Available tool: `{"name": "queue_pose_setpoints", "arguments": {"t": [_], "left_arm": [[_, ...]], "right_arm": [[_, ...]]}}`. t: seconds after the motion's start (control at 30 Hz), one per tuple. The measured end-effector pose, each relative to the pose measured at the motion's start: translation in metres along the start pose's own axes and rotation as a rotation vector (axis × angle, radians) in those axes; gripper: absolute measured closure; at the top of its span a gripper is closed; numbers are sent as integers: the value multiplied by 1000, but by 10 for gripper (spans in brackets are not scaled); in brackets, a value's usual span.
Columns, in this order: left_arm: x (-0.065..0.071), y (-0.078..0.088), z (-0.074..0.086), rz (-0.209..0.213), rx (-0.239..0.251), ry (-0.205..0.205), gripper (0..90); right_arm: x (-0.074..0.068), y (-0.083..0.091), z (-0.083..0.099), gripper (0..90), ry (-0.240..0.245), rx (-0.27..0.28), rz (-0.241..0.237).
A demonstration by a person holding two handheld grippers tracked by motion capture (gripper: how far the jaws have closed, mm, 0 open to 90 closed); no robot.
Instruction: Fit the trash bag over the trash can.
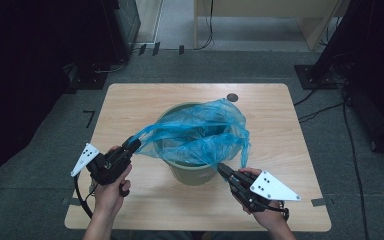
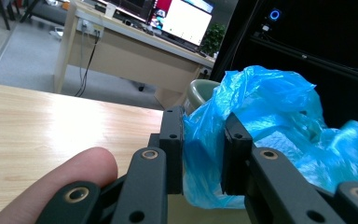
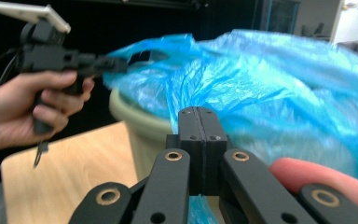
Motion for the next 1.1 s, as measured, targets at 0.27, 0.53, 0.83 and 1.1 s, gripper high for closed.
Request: {"name": "queue_pose_setpoints", "arguments": {"t": [0.27,0.53,0.83,1.1], "left_arm": [[0,-3,1,-16,3,-4,774],[-5,-7,2,-37,-2,22,802],[-8,-15,8,-55,-28,22,801],[-35,-18,14,-182,-39,77,818]], "right_arm": [[1,0,41,900,62,-137,-16],[10,-20,107,900,108,-399,-28],[27,-24,137,900,127,-580,28],[23,-24,125,900,92,-482,40]]}}
Point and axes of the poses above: each handheld gripper's, and its own axes: y roughly backward along the jaws, z roughly out of its underside, x roughly to its right, the point moved 5 cm from there along -y, roughly forward along the jaws, and after that the axes turned 4 degrees about -x, right-handed, at the moved point
